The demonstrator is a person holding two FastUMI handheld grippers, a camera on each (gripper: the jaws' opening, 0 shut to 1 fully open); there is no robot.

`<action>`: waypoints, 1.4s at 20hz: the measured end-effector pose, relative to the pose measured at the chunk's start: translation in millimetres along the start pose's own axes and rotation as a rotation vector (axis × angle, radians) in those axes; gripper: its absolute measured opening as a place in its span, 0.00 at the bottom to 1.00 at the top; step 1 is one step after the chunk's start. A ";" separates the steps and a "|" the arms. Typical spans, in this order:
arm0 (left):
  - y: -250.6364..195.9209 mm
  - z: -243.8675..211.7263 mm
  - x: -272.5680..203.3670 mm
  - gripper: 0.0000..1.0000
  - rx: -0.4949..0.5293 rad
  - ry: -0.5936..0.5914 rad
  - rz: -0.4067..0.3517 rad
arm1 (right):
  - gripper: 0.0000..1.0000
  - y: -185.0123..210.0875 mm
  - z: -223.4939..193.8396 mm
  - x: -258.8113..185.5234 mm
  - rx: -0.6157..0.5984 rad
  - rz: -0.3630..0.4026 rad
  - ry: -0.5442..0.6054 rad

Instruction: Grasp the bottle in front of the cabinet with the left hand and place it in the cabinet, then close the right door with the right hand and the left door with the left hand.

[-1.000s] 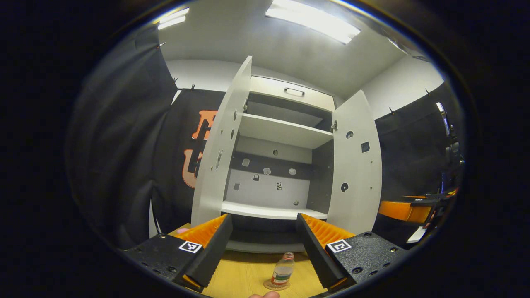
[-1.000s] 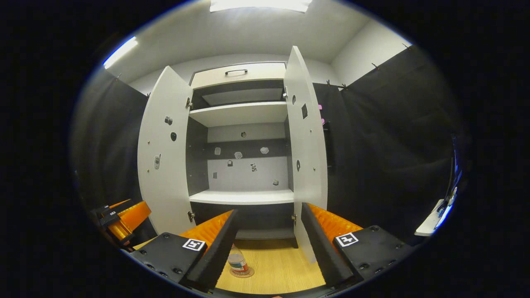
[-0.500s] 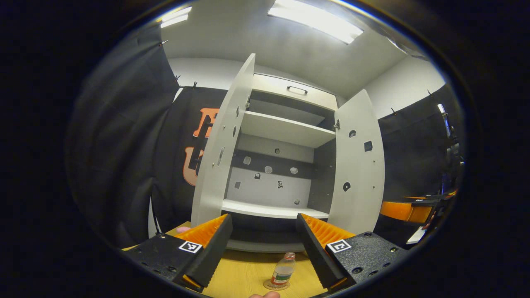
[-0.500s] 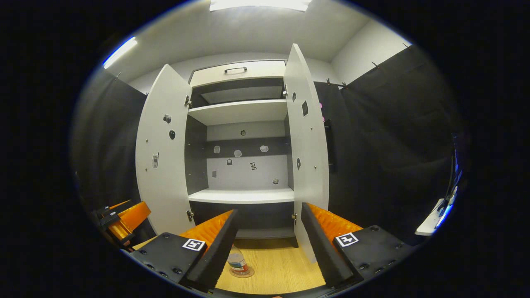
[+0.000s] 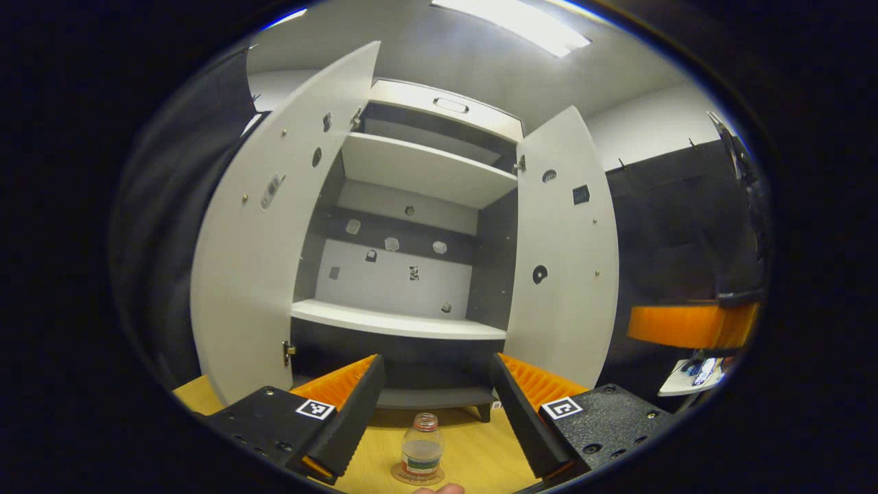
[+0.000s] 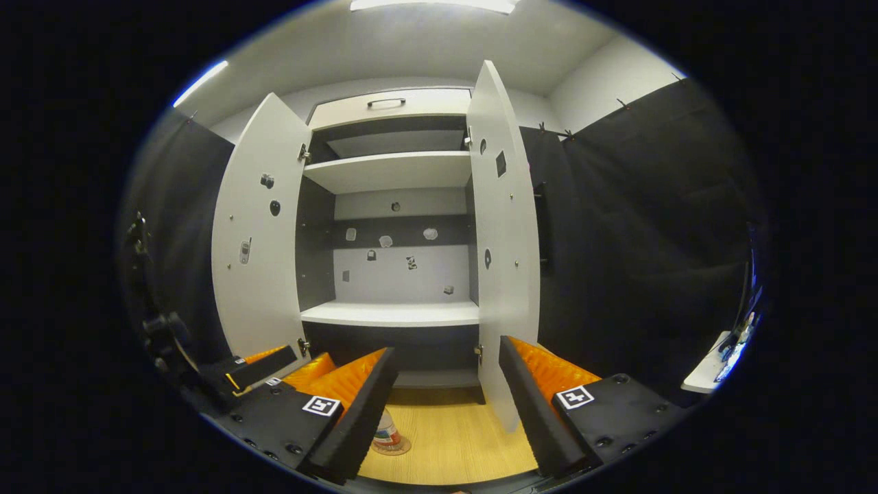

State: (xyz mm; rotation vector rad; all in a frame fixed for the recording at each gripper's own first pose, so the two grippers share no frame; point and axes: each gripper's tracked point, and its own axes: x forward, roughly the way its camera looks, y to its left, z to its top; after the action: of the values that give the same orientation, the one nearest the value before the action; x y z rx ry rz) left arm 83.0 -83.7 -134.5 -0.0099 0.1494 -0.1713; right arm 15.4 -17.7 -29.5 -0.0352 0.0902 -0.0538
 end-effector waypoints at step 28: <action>-2.6 5.9 15.0 0.71 -0.060 0.070 0.140 | 0.98 -56.8 -30.8 42.1 0.005 0.194 0.078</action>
State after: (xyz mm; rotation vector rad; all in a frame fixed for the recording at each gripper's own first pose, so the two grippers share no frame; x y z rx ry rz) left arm 98.1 -88.9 -130.8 -0.0532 0.2247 -0.0276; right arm 51.6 -77.7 -61.8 -0.0193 0.1706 0.1387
